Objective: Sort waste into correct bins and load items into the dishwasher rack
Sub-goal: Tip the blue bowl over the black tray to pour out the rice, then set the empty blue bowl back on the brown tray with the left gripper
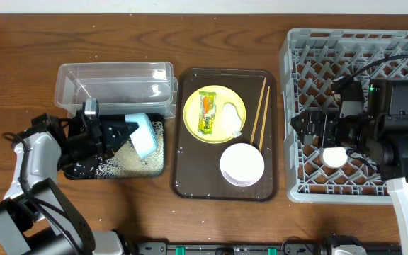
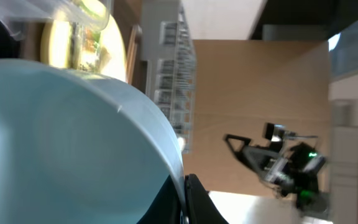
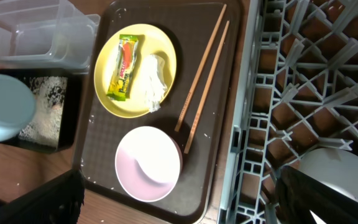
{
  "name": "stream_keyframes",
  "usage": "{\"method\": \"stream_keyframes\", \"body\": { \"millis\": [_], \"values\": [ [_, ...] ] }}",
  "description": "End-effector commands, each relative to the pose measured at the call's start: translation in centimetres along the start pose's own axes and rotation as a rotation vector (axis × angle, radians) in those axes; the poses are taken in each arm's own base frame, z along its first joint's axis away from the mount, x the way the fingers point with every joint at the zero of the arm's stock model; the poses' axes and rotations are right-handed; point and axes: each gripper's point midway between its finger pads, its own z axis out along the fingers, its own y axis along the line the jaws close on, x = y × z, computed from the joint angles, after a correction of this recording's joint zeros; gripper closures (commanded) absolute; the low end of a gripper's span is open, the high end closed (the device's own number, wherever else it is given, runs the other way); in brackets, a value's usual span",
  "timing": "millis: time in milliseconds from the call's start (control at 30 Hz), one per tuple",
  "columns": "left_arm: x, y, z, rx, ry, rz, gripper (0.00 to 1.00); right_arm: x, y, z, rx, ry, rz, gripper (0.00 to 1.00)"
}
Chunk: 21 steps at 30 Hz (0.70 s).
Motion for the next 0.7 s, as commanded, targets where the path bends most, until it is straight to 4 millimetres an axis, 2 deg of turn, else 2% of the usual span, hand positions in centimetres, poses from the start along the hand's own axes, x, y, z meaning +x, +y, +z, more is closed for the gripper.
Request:
{"method": "stream_keyframes", "body": {
  "millis": [0, 67, 100, 133, 167, 200, 233, 300, 567, 667],
  "values": [
    [0.0, 0.5, -0.4, 0.001, -0.009, -0.108, 0.94, -0.3, 0.4, -0.3, -0.005, -0.008, -0.023, 0.03],
    [0.7, -1.7, -0.2, 0.115, -0.016, -0.054, 0.94, -0.3, 0.4, -0.3, -0.004, -0.008, -0.023, 0.03],
    [0.8, -1.7, -0.1, 0.109, -0.015, 0.02, 0.94, -0.3, 0.4, -0.3, -0.004, -0.008, -0.024, 0.03],
    [0.7, -0.4, -0.1, 0.043, -0.001, 0.094, 0.94, -0.3, 0.4, -0.3, -0.004, -0.009, -0.023, 0.03],
    [0.4, 1.4, -0.3, -0.041, 0.008, 0.05, 0.94, -0.3, 0.4, -0.3, -0.005, -0.009, -0.023, 0.03],
    [0.2, 2.0, -0.5, -0.066, 0.004, -0.041, 0.94, -0.3, 0.4, -0.3, -0.005, -0.009, -0.023, 0.03],
    [0.3, 1.6, -0.5, -0.032, -0.001, -0.107, 0.94, -0.3, 0.4, -0.3, -0.005, -0.009, -0.023, 0.03],
    [1.0, -0.5, -0.1, 0.063, 0.002, -0.088, 0.94, -0.3, 0.4, -0.3, -0.003, -0.009, -0.024, 0.03],
    [7.7, -0.4, 3.3, -0.152, 0.281, 0.081, 0.94, -1.5, 0.7, -0.3, -0.012, -0.058, -0.044, 0.02],
    [9.7, 1.9, 4.6, -0.364, 0.394, 0.122, 0.94, -2.2, 1.1, -0.4, -0.035, -0.083, -0.055, 0.02]
  ]
}}
